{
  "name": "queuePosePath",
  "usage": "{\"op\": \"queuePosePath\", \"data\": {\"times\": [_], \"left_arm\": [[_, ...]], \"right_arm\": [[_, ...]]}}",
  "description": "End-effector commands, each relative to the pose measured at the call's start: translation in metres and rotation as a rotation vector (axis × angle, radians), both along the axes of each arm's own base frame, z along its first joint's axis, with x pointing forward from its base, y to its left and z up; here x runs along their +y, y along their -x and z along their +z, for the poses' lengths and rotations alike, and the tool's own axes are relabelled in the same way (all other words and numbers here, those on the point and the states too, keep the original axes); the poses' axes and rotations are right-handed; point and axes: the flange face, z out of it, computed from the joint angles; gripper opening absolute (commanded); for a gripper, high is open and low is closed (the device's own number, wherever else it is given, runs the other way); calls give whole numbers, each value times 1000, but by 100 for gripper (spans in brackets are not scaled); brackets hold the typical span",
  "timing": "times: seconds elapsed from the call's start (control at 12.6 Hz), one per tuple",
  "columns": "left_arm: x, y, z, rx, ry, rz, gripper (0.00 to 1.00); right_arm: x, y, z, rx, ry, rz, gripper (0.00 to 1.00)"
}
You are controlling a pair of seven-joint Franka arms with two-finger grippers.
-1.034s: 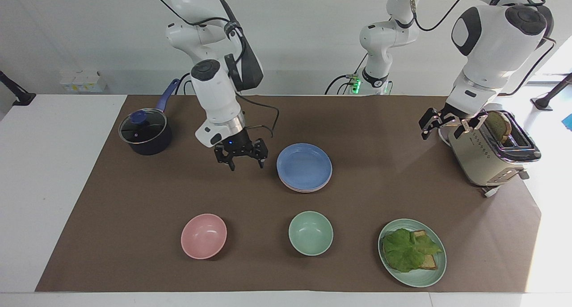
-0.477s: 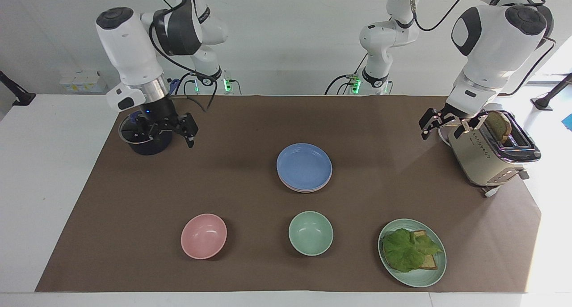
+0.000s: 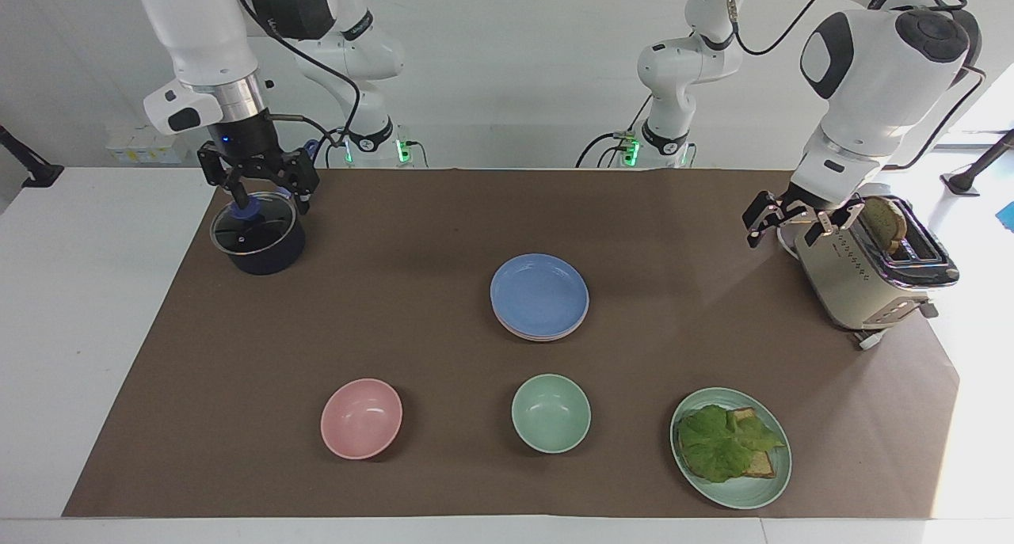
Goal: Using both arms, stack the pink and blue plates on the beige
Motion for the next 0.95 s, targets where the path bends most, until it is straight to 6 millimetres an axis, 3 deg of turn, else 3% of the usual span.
{"op": "queuePosePath", "data": {"times": [0.0, 0.56, 0.88], "left_arm": [[4, 2, 2, 5, -16, -6, 100], [4, 2, 2, 5, -16, -4, 100], [4, 2, 2, 5, -16, -6, 100]], "right_arm": [[-3, 1, 7, 49, 14, 32, 100], [6, 28, -1, 138, -64, 64, 100], [5, 29, -1, 138, -63, 63, 100]]}}
